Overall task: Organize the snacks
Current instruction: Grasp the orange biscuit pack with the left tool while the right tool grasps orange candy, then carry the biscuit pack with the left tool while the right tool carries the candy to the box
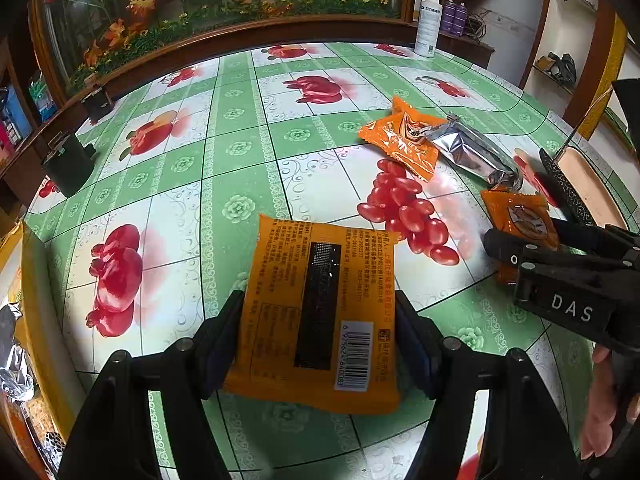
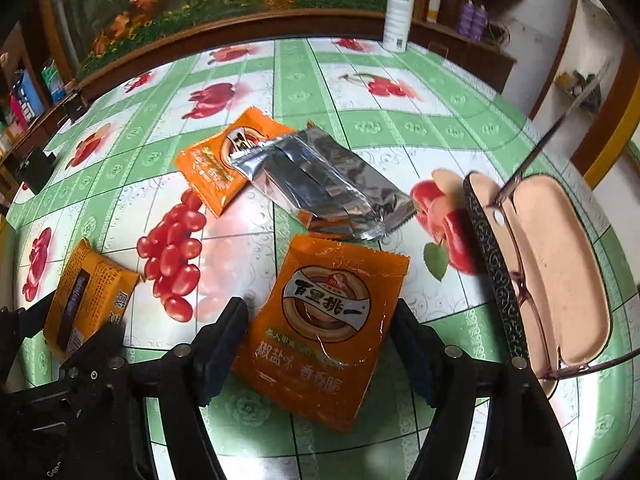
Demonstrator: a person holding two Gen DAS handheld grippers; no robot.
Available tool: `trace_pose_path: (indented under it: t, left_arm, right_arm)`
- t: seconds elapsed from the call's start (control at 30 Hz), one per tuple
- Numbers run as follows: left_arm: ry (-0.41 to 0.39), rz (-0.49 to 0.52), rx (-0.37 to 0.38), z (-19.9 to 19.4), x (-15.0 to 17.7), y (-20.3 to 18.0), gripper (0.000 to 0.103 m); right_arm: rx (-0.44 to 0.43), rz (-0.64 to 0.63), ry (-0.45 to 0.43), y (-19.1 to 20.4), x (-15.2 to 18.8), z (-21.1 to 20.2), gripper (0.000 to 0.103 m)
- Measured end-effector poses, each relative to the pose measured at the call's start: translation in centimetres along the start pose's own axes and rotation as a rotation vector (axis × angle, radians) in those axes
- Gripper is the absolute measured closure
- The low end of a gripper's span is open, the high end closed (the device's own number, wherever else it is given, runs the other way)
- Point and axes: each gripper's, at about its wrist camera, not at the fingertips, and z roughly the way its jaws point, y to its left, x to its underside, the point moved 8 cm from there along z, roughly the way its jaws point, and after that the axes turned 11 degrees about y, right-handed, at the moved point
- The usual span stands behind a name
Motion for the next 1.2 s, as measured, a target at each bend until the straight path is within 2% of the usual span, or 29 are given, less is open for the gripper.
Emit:
trace_pose_path:
  t: [0.07, 0.13, 0.2, 0.27, 0.33, 0.4, 0.53, 0.83, 1.2]
  left_arm:
    - [0.000, 0.000, 0.000, 0.0, 0.0, 0.0, 0.033]
    - [-0.004, 0.002, 0.000, 0.0, 0.0, 0.0, 0.033]
    - [-0.006, 0.004, 0.002, 0.0, 0.0, 0.1, 0.033]
    - [-0.012, -0.007, 0.003, -0.1, -0.1, 0.2, 0.033]
    - [-0.021, -0.028, 0.037, -0.4, -0.2, 0.4, 0.033]
    - [-0.040, -0.049, 0.059, -1.1, -0.5, 0.7, 0.033]
    - [-0.105, -0.073, 0.048, -3.0, -1.0, 1.3, 0.033]
    - [-0.174, -0.094, 0.029, -5.4, -1.5, 2.2, 0.033]
    - [-0.253, -0.148, -0.006, -8.1, -1.2, 4.9, 0.033]
  right_arm:
    - [-0.022, 0.020, 0.004, -0.3, 0.0, 0.1, 0.027]
    - [-0.005, 0.030, -0.006, -0.8, 0.0, 0.1, 0.028]
    - [0.007, 0.024, -0.021, -0.9, -0.1, 0.1, 0.037]
    - [-0.004, 0.011, -0.026, -0.5, 0.1, -0.2, 0.052]
    - [-0.042, -0.014, -0.041, 0.3, 0.1, -0.5, 0.056]
    - [-0.096, -0.048, -0.061, 1.6, 0.2, -1.1, 0.057]
    - [-0.120, -0.098, -0.159, 3.4, 0.0, -3.3, 0.057]
    - [-0.182, -0.100, -0.187, 4.2, 0.2, -4.4, 0.057]
    - [-0.233, -0.180, -0.307, 6.4, 0.7, -7.4, 0.056]
